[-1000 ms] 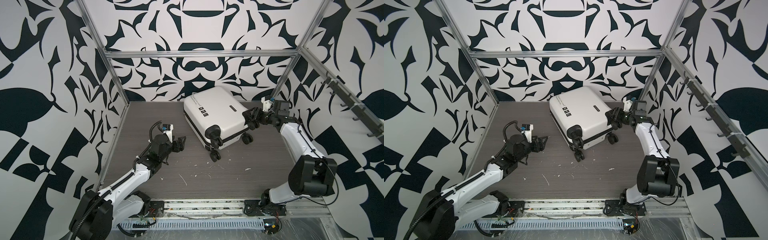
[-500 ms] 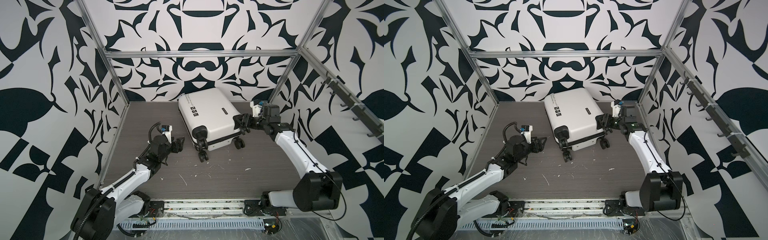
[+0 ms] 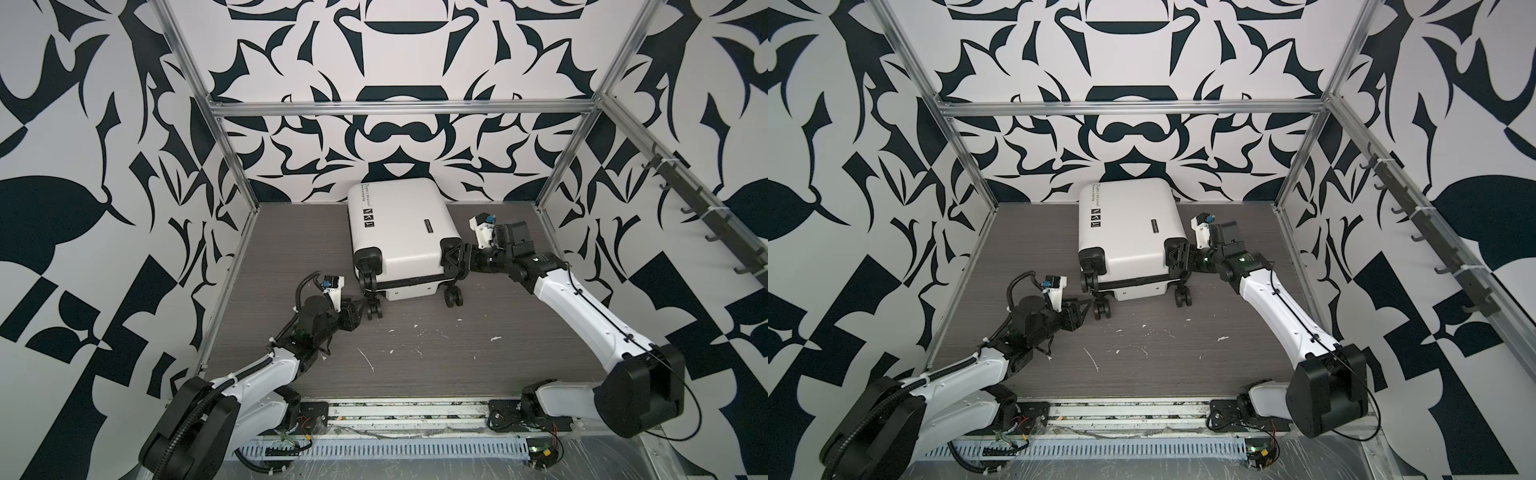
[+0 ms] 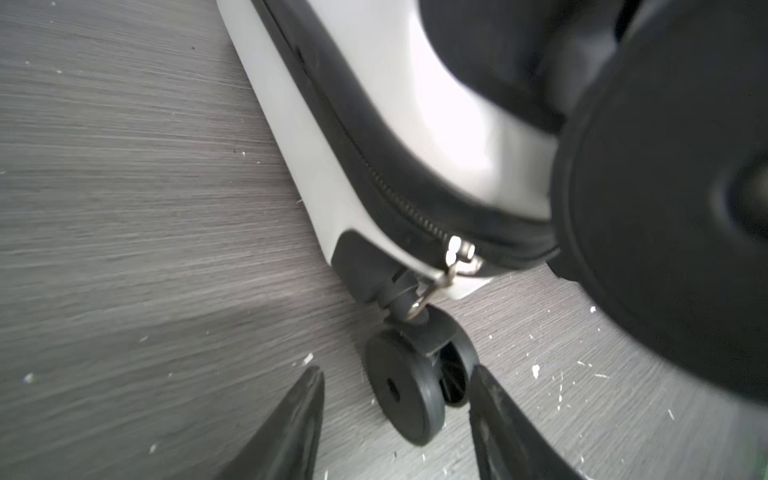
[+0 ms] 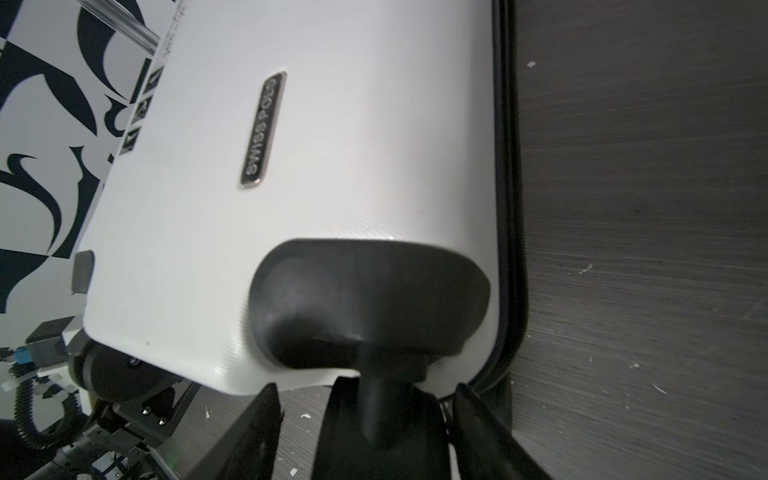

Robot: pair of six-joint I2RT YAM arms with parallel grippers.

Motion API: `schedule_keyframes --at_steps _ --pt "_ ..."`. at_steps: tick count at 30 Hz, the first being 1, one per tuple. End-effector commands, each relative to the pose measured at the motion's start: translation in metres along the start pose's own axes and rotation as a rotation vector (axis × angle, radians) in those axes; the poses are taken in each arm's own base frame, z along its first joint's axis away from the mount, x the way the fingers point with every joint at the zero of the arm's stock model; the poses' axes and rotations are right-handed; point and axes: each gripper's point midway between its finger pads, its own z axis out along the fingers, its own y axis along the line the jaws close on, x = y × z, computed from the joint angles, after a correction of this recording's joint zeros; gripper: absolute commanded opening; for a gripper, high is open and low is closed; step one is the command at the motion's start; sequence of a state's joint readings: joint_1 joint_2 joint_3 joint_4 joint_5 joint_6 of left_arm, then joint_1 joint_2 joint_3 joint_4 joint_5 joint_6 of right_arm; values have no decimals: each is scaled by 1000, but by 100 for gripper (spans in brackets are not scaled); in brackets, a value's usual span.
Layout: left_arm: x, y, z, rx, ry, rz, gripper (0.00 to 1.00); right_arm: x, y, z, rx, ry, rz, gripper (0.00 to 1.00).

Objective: Pack the luggage

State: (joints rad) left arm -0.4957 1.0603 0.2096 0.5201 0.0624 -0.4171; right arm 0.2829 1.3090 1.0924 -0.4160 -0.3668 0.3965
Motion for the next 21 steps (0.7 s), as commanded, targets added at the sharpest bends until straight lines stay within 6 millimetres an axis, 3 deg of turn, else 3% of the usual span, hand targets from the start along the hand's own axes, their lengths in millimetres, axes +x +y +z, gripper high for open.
schedule_keyframes --at_steps 1,10,13,21 --pt "-21 -7 -3 27 -104 48 58 -7 2 -18 34 -28 -25 68" --pt "-17 -29 19 148 -100 162 55 8 2 -25 62 7 -25 70" --pt "-6 -31 29 158 -93 194 51 12 1 -23 78 26 -37 70" --pt "-19 -25 33 131 -218 214 45 18 6 -14 87 49 -65 70"
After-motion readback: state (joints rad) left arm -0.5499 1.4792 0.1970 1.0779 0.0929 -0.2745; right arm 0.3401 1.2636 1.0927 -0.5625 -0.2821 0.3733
